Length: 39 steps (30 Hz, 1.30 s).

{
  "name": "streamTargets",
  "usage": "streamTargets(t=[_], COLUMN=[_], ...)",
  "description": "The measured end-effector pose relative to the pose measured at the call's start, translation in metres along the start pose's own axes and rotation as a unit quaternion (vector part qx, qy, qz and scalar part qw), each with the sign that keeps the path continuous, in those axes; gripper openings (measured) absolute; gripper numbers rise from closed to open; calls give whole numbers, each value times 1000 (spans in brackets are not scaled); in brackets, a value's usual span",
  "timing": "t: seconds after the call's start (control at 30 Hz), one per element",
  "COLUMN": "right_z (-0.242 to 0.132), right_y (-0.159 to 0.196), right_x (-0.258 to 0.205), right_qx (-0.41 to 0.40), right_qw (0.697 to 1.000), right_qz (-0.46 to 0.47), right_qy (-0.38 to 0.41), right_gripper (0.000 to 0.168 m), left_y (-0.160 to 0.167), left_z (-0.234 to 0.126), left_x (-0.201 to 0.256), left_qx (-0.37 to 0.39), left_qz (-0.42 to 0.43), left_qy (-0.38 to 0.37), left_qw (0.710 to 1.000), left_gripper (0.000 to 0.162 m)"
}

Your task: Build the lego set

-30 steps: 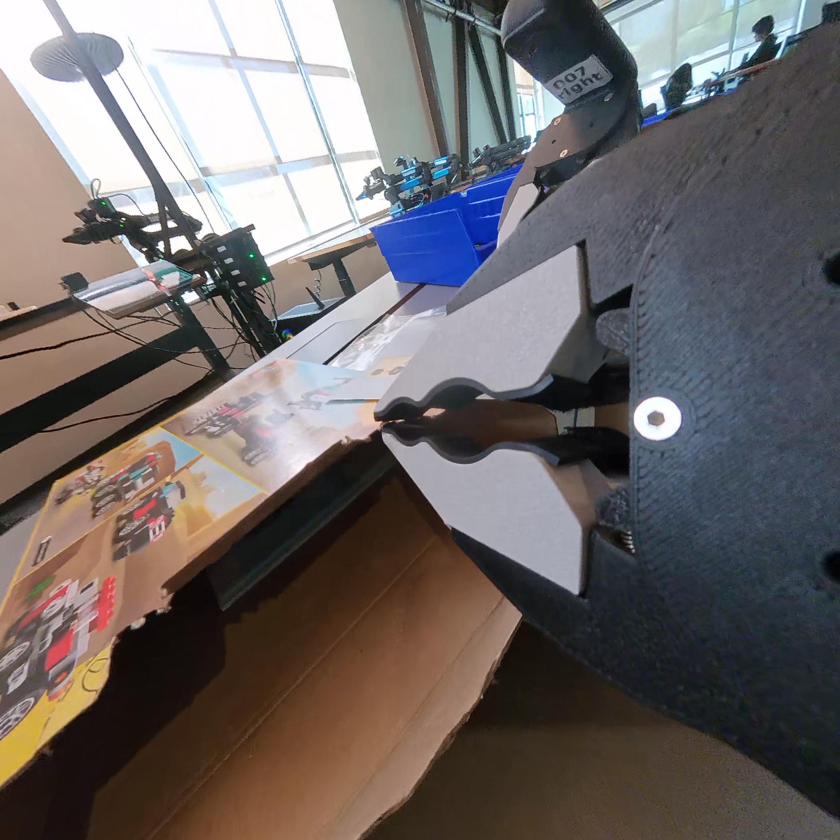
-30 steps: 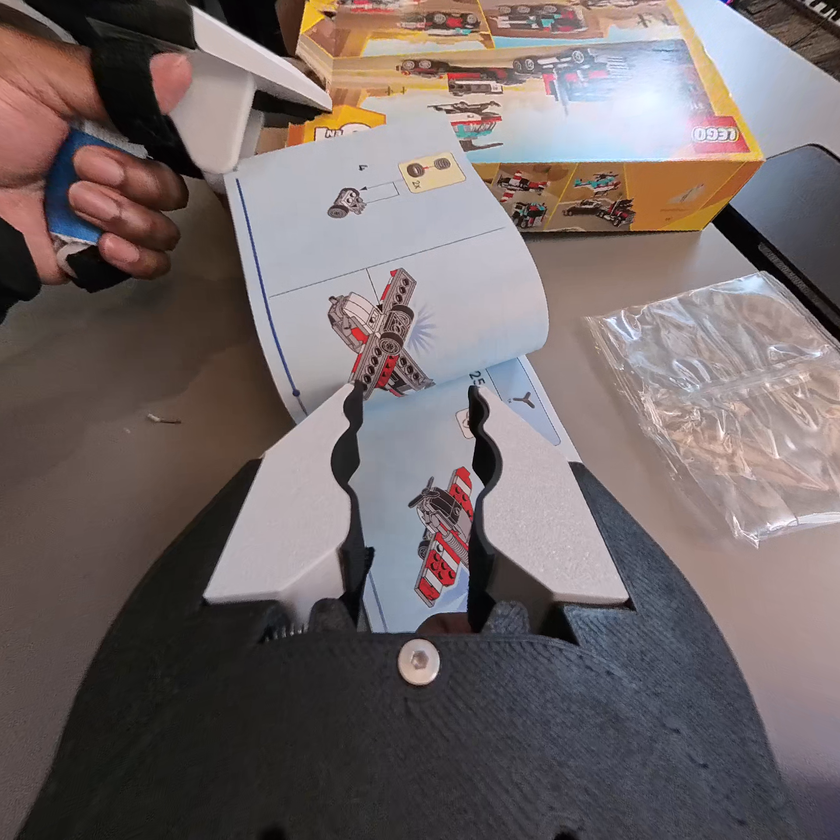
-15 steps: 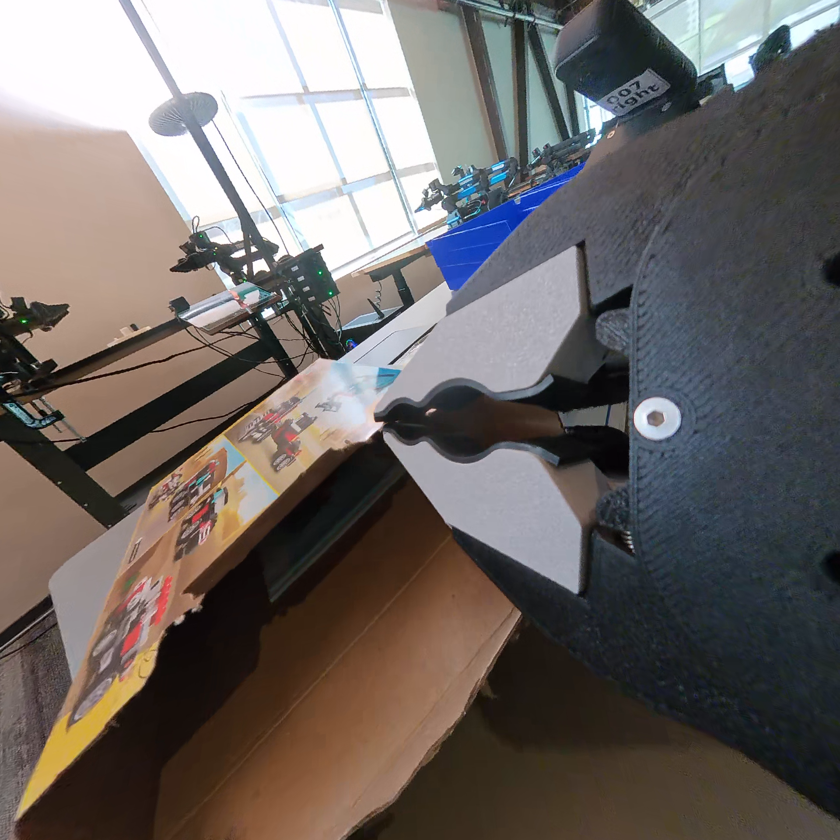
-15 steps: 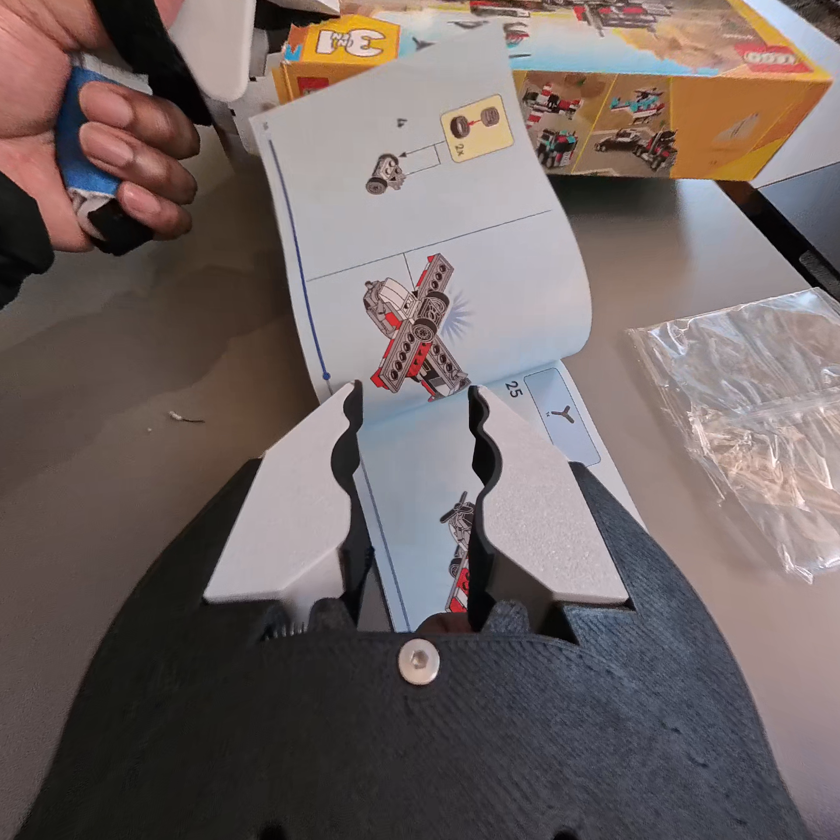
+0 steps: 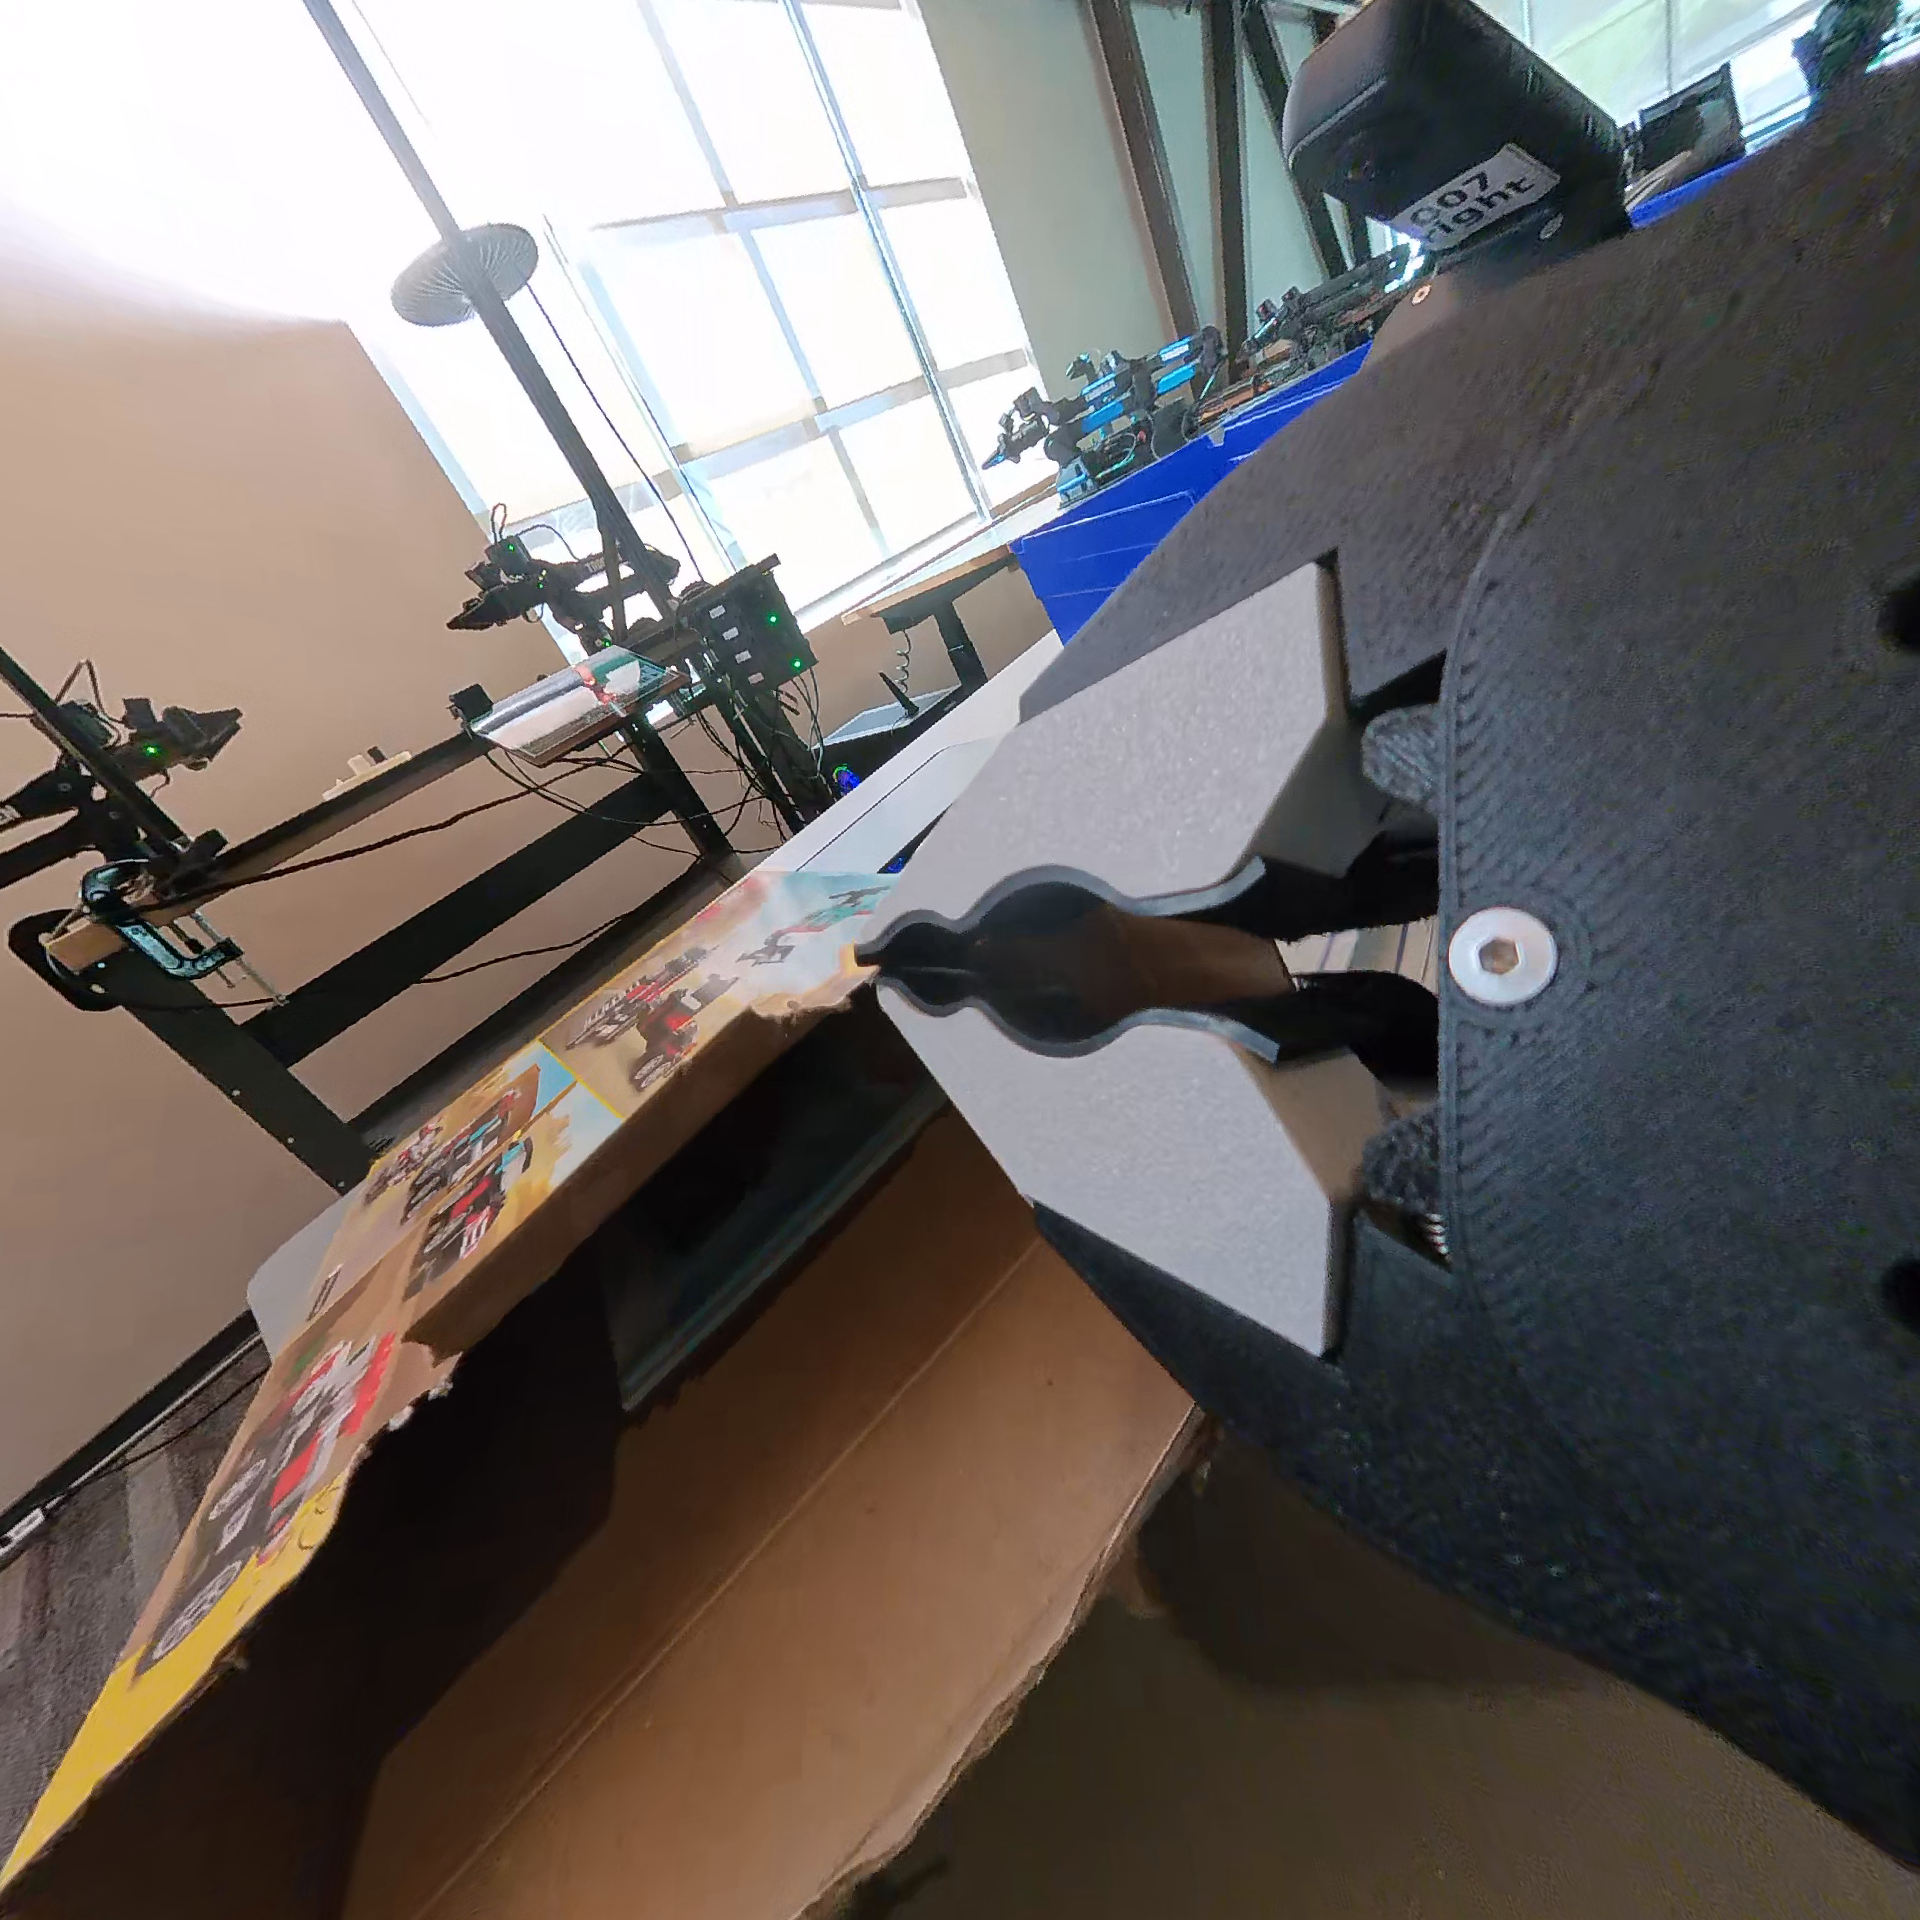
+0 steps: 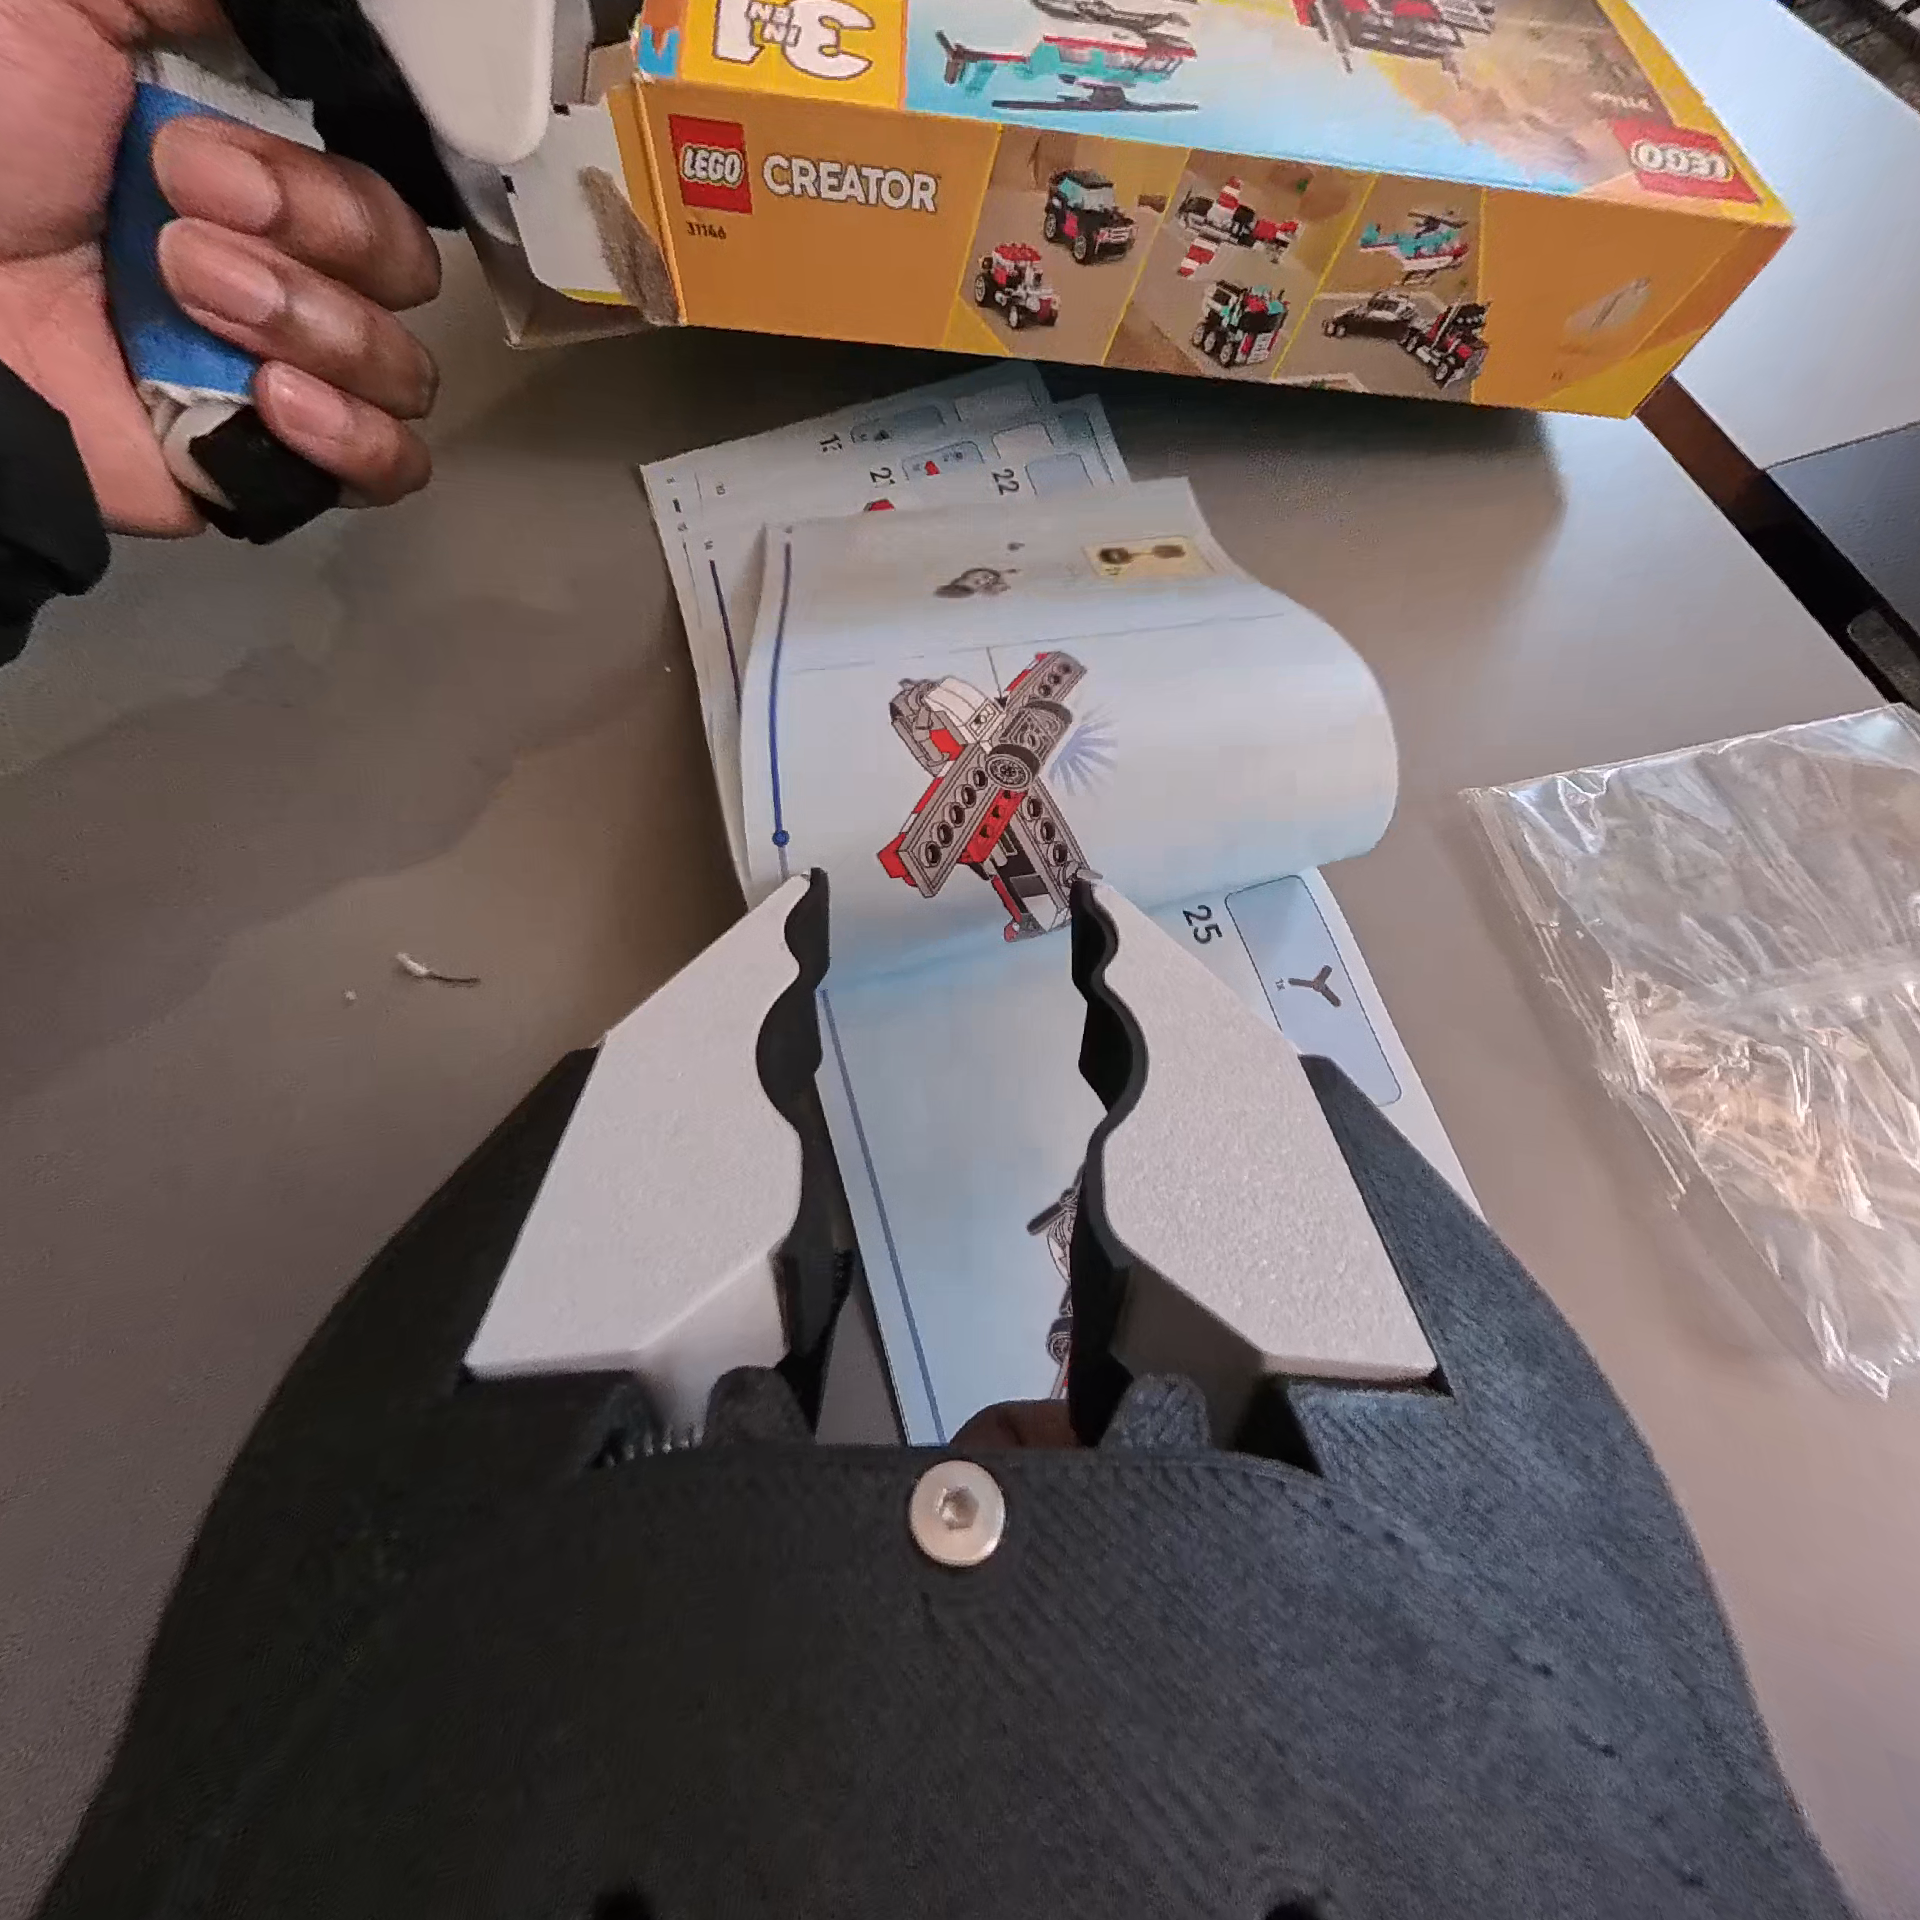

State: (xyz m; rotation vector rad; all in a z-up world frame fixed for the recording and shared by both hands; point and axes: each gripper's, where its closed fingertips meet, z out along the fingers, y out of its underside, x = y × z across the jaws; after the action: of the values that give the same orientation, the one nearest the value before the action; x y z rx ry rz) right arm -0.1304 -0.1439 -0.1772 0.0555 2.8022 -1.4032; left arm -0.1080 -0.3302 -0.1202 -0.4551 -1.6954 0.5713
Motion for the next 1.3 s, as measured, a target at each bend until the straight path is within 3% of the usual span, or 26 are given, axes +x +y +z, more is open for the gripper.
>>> streamTargets(t=[0.4, 0.63, 0.83, 1.03, 1.3], right_z=[3, 0, -5, -14, -51], right_y=[0, 2, 5, 8, 23], right_x=[-5, -3, -2, -3, -18], right_qx=[-2, -5, -5, -8, -2], right_qw=[1000, 1000, 1000, 1000, 999], right_qz=[-5, -4, -1, 11, 48], right_qy=[-4, -1, 0, 1, -19], right_gripper=[48, 48, 48, 48, 48], left_y=[25, 52, 57, 54, 66], left_z=[9, 9, 1, -12, -13], left_x=[19, 5, 2, 9, 40], left_qx=[-30, -59, -86, -86, -93], left_qz=[16, -11, -27, 33, 138], left_qy=[13, 3, 11, 3, 27], left_qw=[999, 998, 996, 996, 986], left_gripper=[0, 3, 24, 35, 36])
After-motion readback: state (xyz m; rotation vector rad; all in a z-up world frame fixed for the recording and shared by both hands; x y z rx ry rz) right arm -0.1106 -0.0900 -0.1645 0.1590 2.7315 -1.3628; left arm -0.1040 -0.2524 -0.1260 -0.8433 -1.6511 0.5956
